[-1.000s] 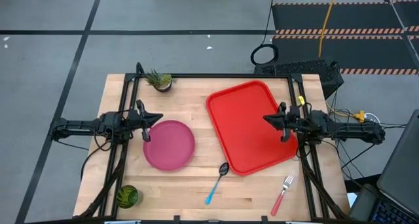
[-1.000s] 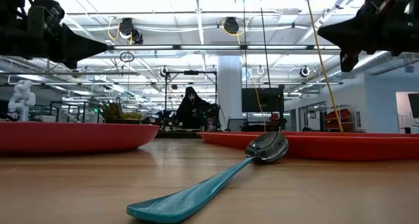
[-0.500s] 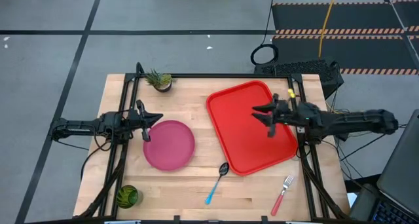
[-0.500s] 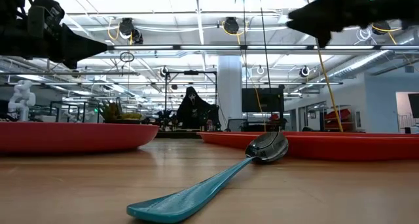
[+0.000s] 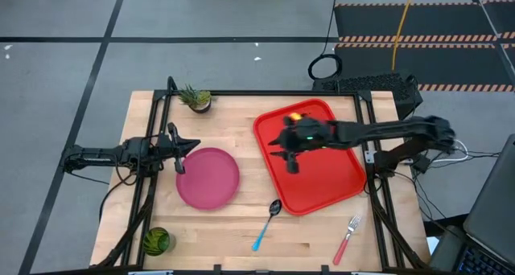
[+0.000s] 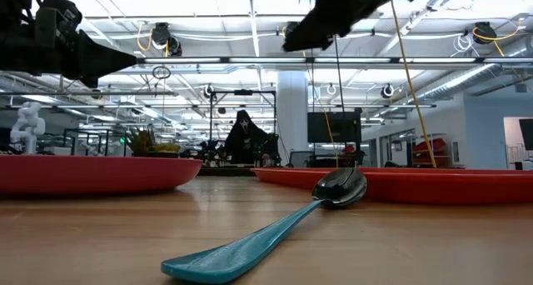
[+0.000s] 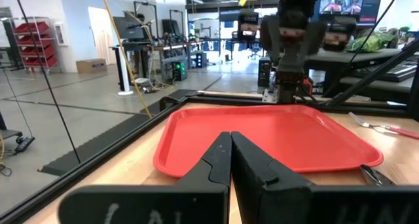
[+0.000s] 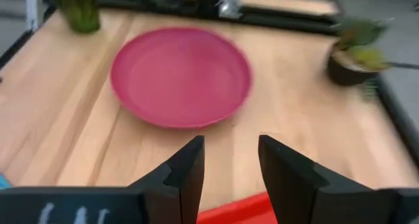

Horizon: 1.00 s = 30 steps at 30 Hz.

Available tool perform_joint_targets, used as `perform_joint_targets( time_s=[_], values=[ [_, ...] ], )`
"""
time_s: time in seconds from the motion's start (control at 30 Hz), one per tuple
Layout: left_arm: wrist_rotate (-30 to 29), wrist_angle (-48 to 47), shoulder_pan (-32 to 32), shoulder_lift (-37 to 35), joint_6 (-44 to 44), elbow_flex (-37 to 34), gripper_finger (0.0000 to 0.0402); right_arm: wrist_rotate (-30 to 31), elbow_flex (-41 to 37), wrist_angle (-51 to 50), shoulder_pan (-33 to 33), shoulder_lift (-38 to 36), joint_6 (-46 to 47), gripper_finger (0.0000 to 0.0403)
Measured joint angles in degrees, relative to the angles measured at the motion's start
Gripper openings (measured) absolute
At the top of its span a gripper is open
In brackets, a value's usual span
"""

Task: Pick and place plate/cup/fork/spoon on tray
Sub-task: Put the pink plate on the orange tray

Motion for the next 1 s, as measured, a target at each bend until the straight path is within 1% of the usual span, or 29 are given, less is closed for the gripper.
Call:
perform_joint_targets(
  time_s=[0.13, 0.2, 0.53, 0.67, 0.8, 1.0],
  values=[
    [0.00, -0.01, 0.00, 0.00, 0.00, 0.00, 0.0006, -5.51, 4.98, 0.65, 0.46, 8.13, -3.35, 0.0139],
    [0.02, -0.01, 0.01, 0.02, 0.01, 0.00, 0.0006, -7.27, 6.87, 0.97, 0.97, 11.54, -4.98, 0.0139],
    [0.02, -0.01, -0.01, 0.00, 0.00, -0.01, 0.0006, -7.32, 14.41, 1.23, 5.89, 25.89, -14.62, 0.0139],
    [0.01, -0.01, 0.00, 0.00, -0.01, 0.00, 0.0006, -7.23, 15.80, 1.95, 7.29, 29.26, -15.83, 0.0139],
    [0.02, -0.01, 0.00, 0.00, 0.01, 0.00, 0.0006, -6.93, 15.90, 5.67, 8.22, 31.34, -17.71, 0.0139],
    [0.02, -0.02, -0.01, 0.01, -0.01, 0.00, 0.0006, -3.79, 15.91, 10.12, 8.76, 33.35, -21.46, 0.0139]
  ],
)
